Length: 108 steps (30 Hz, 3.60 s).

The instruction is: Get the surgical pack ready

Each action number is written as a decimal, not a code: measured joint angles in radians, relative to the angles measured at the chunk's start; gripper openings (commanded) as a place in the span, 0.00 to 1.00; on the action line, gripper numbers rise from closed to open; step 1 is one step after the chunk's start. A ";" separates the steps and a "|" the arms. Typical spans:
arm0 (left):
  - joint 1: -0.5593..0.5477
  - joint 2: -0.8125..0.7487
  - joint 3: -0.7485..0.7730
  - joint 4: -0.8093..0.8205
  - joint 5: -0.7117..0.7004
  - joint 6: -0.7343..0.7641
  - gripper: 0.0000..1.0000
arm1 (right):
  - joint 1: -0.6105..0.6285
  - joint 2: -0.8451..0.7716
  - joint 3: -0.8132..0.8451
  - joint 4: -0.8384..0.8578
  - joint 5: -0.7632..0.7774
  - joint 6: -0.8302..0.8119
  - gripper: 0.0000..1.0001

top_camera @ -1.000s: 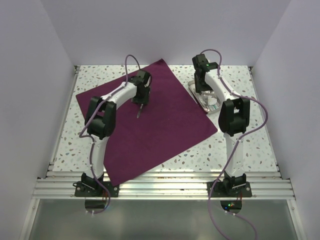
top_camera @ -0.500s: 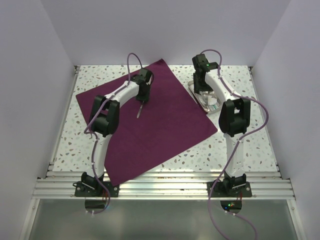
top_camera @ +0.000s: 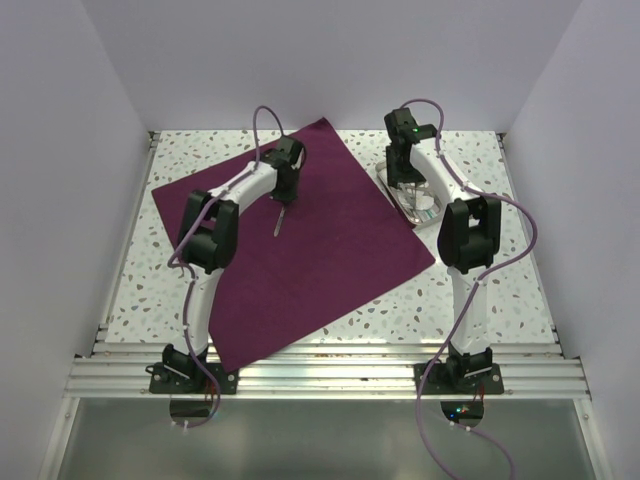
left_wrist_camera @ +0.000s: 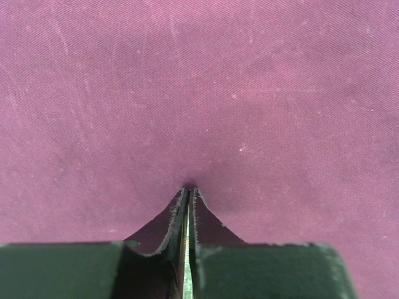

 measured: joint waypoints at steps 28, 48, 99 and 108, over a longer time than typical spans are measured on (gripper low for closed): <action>0.063 -0.106 0.009 -0.037 0.202 -0.066 0.00 | 0.176 -0.089 -0.454 0.779 -0.780 0.441 0.70; 0.066 -0.156 -0.133 -0.016 0.261 -0.059 0.36 | 0.256 0.005 -0.434 0.786 -0.662 0.467 0.66; 0.032 -0.219 -0.340 0.056 0.212 -0.010 0.00 | 0.192 -0.109 -0.371 0.552 -0.636 0.446 0.67; 0.069 -0.219 -0.340 0.051 0.354 -0.021 0.00 | 0.217 -0.013 -0.369 0.627 -0.724 0.592 0.67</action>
